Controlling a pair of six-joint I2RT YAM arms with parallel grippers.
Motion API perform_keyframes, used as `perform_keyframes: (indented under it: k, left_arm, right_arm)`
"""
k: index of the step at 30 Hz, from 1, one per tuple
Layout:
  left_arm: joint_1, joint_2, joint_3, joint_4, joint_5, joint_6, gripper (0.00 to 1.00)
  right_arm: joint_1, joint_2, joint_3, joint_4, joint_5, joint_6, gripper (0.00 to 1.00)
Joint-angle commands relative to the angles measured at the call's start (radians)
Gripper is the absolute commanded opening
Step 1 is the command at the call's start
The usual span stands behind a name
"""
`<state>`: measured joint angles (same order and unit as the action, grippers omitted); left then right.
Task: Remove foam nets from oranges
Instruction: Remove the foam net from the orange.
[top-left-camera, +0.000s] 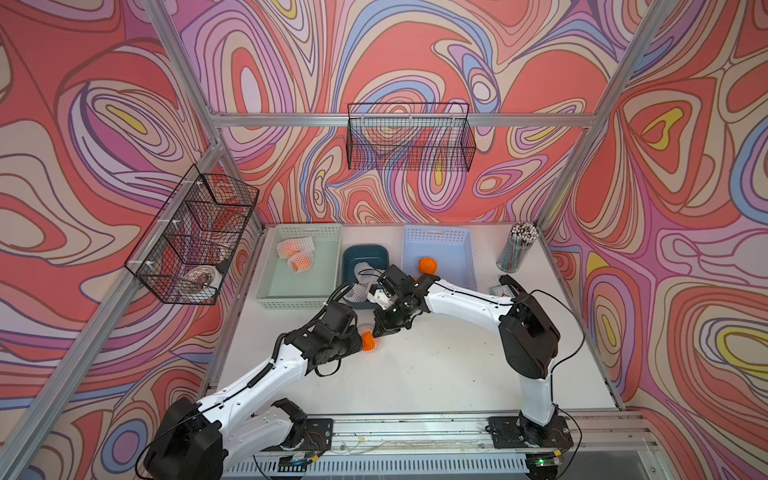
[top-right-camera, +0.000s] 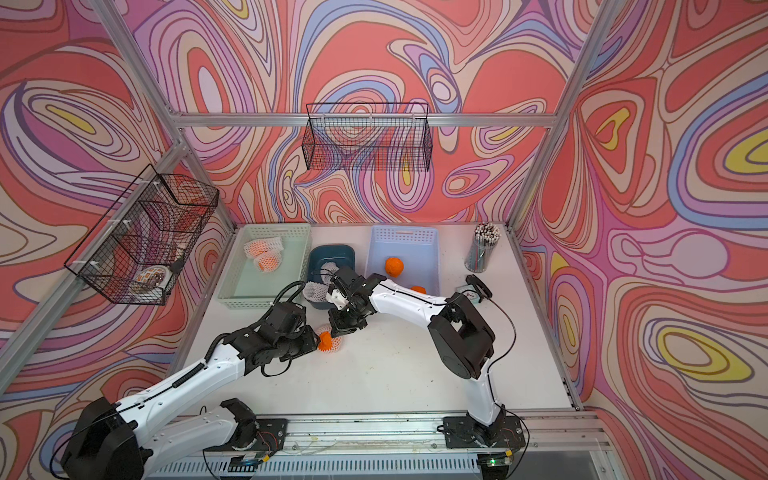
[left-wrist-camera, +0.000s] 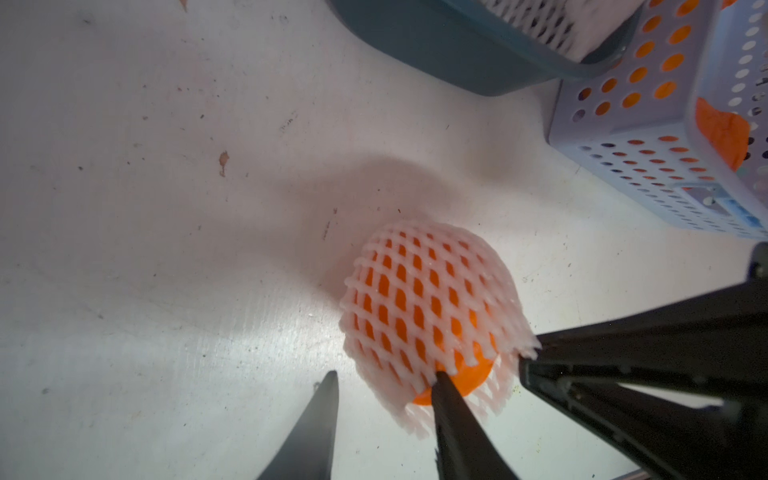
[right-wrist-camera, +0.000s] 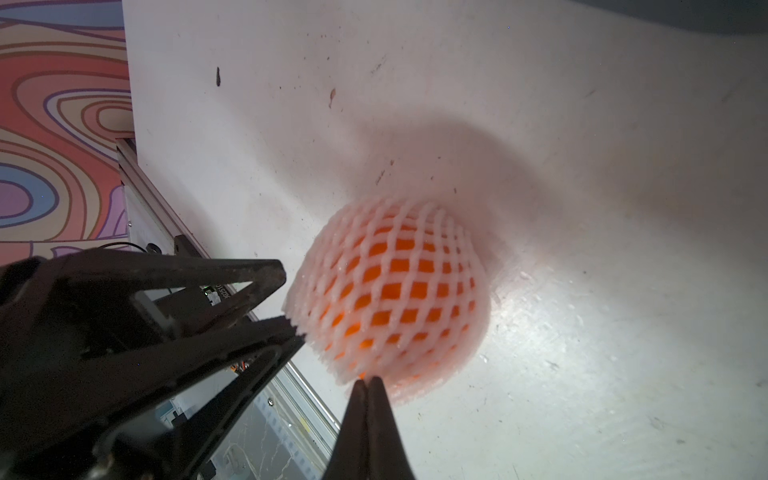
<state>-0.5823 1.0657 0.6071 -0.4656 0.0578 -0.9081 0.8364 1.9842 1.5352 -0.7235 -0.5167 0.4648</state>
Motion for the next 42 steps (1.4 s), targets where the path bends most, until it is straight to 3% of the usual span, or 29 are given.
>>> perform_keyframes:
  k: [1, 8, 13, 19, 26, 37, 42]
  left_arm:
    - [0.004, 0.014, -0.015, 0.020, -0.003, 0.023, 0.34]
    - [0.003, 0.039, 0.008, 0.035, 0.020, 0.035, 0.14]
    - [0.003, 0.048, 0.019, 0.073, 0.063, 0.024, 0.03]
    - [0.004, 0.042, 0.028, 0.126, 0.111, -0.007, 0.00]
    - [0.004, 0.031, 0.052, 0.153, 0.143, -0.033, 0.00]
    - [0.004, 0.044, 0.077, 0.156, 0.188, -0.045, 0.00]
    - [0.004, 0.018, 0.069, 0.119, 0.142, -0.050, 0.00]
  right_arm:
    - [-0.005, -0.010, 0.005, -0.006, -0.001, 0.005, 0.09]
    - [-0.005, -0.018, -0.001, -0.019, 0.005, 0.007, 0.31]
    - [-0.006, -0.015, -0.001, -0.039, 0.043, 0.011, 0.34]
    - [-0.005, 0.003, 0.020, -0.043, 0.052, 0.016, 0.28]
    - [-0.005, 0.008, 0.041, -0.041, 0.060, 0.017, 0.00]
    - [-0.005, -0.012, 0.078, -0.071, 0.047, 0.023, 0.00]
    - [-0.030, -0.037, 0.076, -0.123, 0.081, 0.030, 0.03]
